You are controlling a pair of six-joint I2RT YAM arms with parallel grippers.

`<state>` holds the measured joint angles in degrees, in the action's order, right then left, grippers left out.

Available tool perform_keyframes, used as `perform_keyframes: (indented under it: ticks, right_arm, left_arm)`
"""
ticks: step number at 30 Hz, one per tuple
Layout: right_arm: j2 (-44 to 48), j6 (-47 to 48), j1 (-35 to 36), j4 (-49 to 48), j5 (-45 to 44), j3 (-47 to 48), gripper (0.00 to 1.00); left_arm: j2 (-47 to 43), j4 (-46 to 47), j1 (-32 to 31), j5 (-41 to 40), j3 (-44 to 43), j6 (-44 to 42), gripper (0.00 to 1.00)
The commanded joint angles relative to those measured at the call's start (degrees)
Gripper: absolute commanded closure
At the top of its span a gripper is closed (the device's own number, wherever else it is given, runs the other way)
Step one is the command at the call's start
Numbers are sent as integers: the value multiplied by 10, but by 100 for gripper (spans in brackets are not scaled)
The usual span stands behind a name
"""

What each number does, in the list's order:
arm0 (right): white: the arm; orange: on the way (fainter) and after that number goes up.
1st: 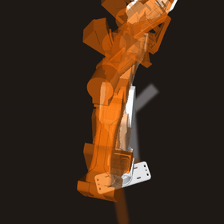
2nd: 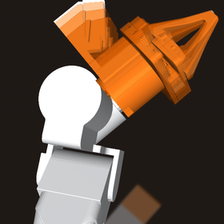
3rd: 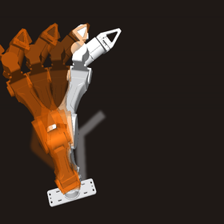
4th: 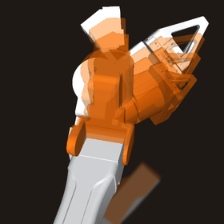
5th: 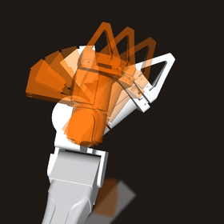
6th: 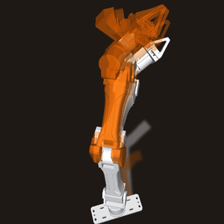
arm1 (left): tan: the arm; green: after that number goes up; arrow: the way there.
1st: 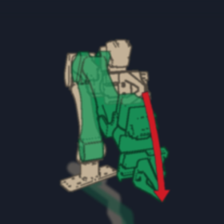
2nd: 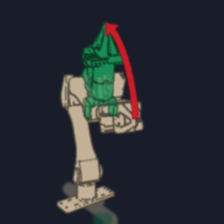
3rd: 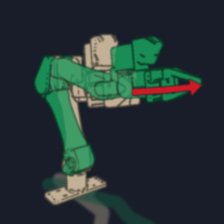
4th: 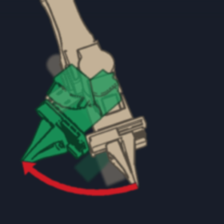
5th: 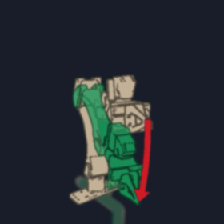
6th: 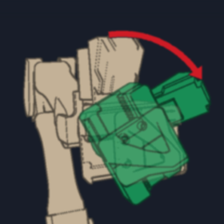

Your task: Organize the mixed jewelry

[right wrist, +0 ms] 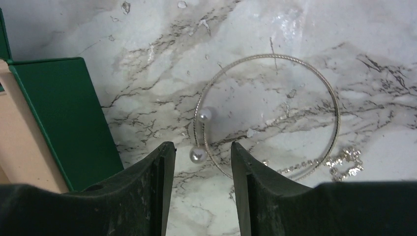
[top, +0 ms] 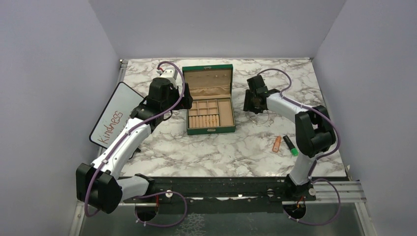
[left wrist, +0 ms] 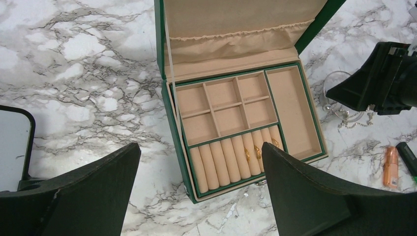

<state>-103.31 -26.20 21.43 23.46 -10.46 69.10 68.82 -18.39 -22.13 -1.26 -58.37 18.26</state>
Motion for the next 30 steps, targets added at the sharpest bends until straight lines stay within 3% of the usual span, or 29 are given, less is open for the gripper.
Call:
perform_keyframes:
  ticks: [1, 14, 18, 23, 30]
  right_arm:
    - [-30, 31, 2, 17, 12, 37, 51]
    - [-69, 23, 2, 40, 11, 42, 61]
    - [-75, 19, 2, 47, 14, 43, 70]
    - [-68, 15, 2, 42, 6, 39, 87]
    - [-22, 18, 2, 16, -20, 29, 93]
  left_arm:
    - [4, 13, 4, 12, 6, 4, 6]
    - [9, 14, 6, 12, 6, 4, 6]
    - [7, 15, 6, 12, 7, 5, 6]
    - [8, 16, 6, 27, 7, 7, 6]
    - [10, 20, 7, 38, 8, 9, 6]
